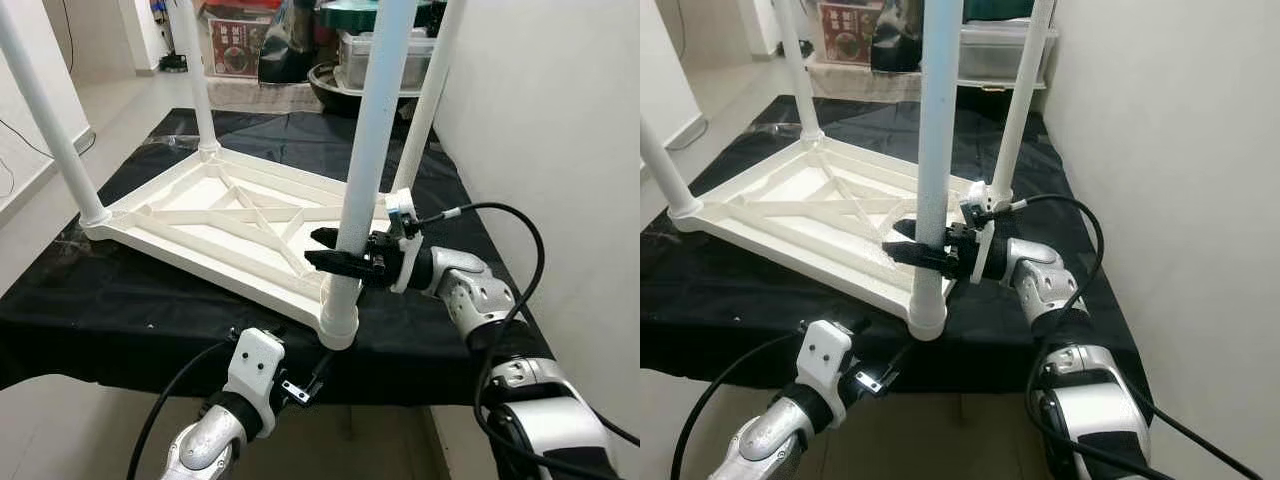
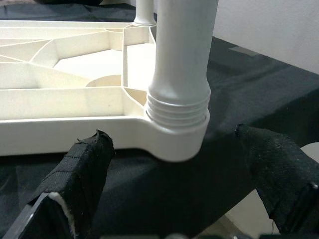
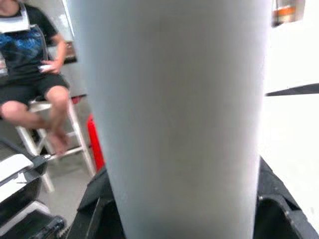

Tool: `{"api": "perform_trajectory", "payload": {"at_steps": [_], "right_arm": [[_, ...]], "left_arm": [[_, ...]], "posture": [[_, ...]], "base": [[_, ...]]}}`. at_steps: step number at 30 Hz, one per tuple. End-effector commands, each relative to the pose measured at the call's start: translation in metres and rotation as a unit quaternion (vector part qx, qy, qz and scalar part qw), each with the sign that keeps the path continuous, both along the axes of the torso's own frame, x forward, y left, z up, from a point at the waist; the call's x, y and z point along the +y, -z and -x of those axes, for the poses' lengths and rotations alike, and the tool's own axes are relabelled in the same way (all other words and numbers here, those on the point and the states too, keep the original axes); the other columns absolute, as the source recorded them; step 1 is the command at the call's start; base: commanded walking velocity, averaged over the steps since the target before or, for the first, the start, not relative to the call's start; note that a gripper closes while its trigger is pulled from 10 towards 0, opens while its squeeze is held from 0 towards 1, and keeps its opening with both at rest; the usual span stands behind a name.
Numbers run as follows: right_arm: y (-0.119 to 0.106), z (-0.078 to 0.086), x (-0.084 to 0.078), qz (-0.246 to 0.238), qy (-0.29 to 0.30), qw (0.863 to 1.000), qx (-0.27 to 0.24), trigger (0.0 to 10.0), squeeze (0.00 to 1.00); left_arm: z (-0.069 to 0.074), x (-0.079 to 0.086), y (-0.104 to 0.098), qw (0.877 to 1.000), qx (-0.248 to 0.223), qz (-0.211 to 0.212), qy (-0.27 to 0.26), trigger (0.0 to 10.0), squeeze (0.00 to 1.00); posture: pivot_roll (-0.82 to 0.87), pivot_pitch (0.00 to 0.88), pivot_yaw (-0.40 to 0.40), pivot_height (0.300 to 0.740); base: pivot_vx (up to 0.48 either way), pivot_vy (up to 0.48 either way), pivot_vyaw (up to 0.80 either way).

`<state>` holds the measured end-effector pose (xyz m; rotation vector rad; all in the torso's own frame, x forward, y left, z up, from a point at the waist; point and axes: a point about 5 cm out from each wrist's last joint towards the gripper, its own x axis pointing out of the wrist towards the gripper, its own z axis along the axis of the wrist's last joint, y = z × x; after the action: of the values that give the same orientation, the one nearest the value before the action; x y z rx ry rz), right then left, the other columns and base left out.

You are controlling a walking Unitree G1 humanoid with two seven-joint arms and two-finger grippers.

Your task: Building children table

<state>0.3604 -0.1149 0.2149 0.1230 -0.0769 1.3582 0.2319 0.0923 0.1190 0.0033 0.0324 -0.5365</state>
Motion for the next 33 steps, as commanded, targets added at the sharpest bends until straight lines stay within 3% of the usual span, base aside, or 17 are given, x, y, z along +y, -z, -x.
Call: {"api": "perform_trajectory", "payload": {"at_steps": [1, 7, 10, 12, 14, 15, 16, 17, 18, 19, 20, 22, 26, 29, 30, 32, 33], "right_arm": [[0.009, 0.003, 0.004, -0.005, 0.009, 1.000, 0.006, 0.0, 0.00], [0.021, -0.008, -0.001, -0.023, 0.176, 0.984, 0.022, 0.0, 0.00], [0.031, -0.022, -0.013, -0.019, 0.369, 0.928, 0.047, 0.0, 0.00], [0.031, -0.022, -0.013, -0.019, 0.369, 0.928, 0.047, 0.0, 0.00], [0.038, -0.027, -0.026, -0.006, 0.505, 0.861, 0.063, 0.0, 0.00], [0.038, -0.027, -0.026, -0.006, 0.505, 0.861, 0.063, 0.0, 0.00], [0.042, -0.025, -0.034, 0.001, 0.585, 0.808, 0.070, 0.0, 0.00], [0.042, -0.025, -0.034, 0.001, 0.585, 0.808, 0.070, 0.0, 0.00], [0.046, -0.022, -0.038, 0.000, 0.648, 0.758, 0.081, 0.0, 0.00], [0.046, -0.022, -0.038, 0.000, 0.648, 0.758, 0.081, 0.0, 0.00], [0.050, -0.016, -0.039, -0.011, 0.700, 0.707, 0.100, 0.0, 0.00], [0.050, -0.016, -0.039, -0.011, 0.700, 0.707, 0.100, 0.0, 0.00], [0.059, -0.001, -0.029, -0.047, 0.768, 0.618, 0.160, 0.0, 0.00], [0.058, 0.000, -0.025, -0.051, 0.768, 0.618, 0.159, 0.0, 0.00], [0.055, -0.001, -0.022, -0.055, 0.763, 0.627, 0.150, 6.0, 0.00], [0.055, -0.001, -0.022, -0.055, 0.763, 0.627, 0.150, 6.0, 0.00], [0.050, -0.003, -0.021, -0.056, 0.752, 0.644, 0.124, 10.0, 0.00]], "left_arm": [[0.003, -0.001, 0.004, 1.000, 0.009, 0.003, 0.005, 10.0, 0.00], [0.002, -0.001, 0.004, 1.000, 0.010, 0.003, 0.009, 10.0, 0.00], [0.002, -0.002, 0.005, 1.000, 0.010, 0.002, 0.010, 10.0, 0.00], [0.002, -0.002, 0.005, 1.000, 0.010, 0.002, 0.010, 10.0, 0.00], [0.001, -0.002, 0.005, 1.000, 0.010, 0.003, 0.010, 10.0, 0.00], [0.001, -0.002, 0.005, 1.000, 0.010, 0.003, 0.010, 10.0, 0.00], [0.001, -0.002, 0.005, 1.000, 0.011, 0.003, 0.011, 10.0, 0.00], [0.001, -0.002, 0.005, 1.000, 0.011, 0.003, 0.011, 10.0, 0.00], [0.001, -0.002, 0.005, 1.000, 0.012, 0.004, 0.012, 10.0, 0.00], [0.001, -0.002, 0.005, 1.000, 0.012, 0.004, 0.012, 10.0, 0.00], [0.001, -0.002, 0.005, 1.000, 0.012, 0.003, 0.011, 10.0, 0.00], [0.001, -0.002, 0.005, 1.000, 0.012, 0.003, 0.011, 10.0, 0.00], [0.002, -0.002, 0.006, 1.000, 0.012, 0.003, 0.009, 10.0, 0.00], [0.002, -0.002, 0.006, 1.000, 0.011, 0.003, 0.008, 10.0, 0.00], [0.002, -0.002, 0.006, 1.000, 0.011, 0.003, 0.009, 10.0, 0.00], [0.002, -0.002, 0.006, 1.000, 0.011, 0.003, 0.009, 10.0, 0.00], [0.002, -0.002, 0.006, 1.000, 0.012, 0.003, 0.010, 10.0, 0.00]], "posture": [[0.10, 0.057, -0.048, 0.740], [0.08, 0.058, -0.042, 0.740], [0.07, 0.060, -0.035, 0.740], [0.07, 0.060, -0.035, 0.740], [0.06, 0.059, -0.029, 0.740], [0.06, 0.059, -0.029, 0.740], [0.06, 0.061, -0.025, 0.740], [0.06, 0.061, -0.025, 0.740], [0.06, 0.057, -0.030, 0.740], [0.06, 0.057, -0.030, 0.740], [0.06, 0.058, -0.031, 0.740], [0.06, 0.058, -0.031, 0.740], [0.06, 0.051, -0.038, 0.740], [0.06, 0.050, -0.038, 0.740], [0.06, 0.048, -0.039, 0.740], [0.06, 0.048, -0.039, 0.740], [0.06, 0.044, -0.037, 0.740]], "base": [[0.000, 0.000, 0.00], [0.000, 0.000, 0.00], [0.000, 0.000, 0.00], [0.000, 0.000, 0.00], [0.000, 0.000, 0.00], [0.000, 0.000, 0.00], [0.000, 0.000, 0.00], [0.000, 0.000, 0.00], [0.000, 0.000, 0.00], [0.000, 0.000, 0.00], [0.000, 0.000, 0.00], [0.000, 0.000, 0.00], [0.000, 0.000, 0.00], [0.000, 0.000, 0.00], [0.000, 0.000, 0.00], [0.000, 0.000, 0.00], [0.000, 0.000, 0.00]]}}
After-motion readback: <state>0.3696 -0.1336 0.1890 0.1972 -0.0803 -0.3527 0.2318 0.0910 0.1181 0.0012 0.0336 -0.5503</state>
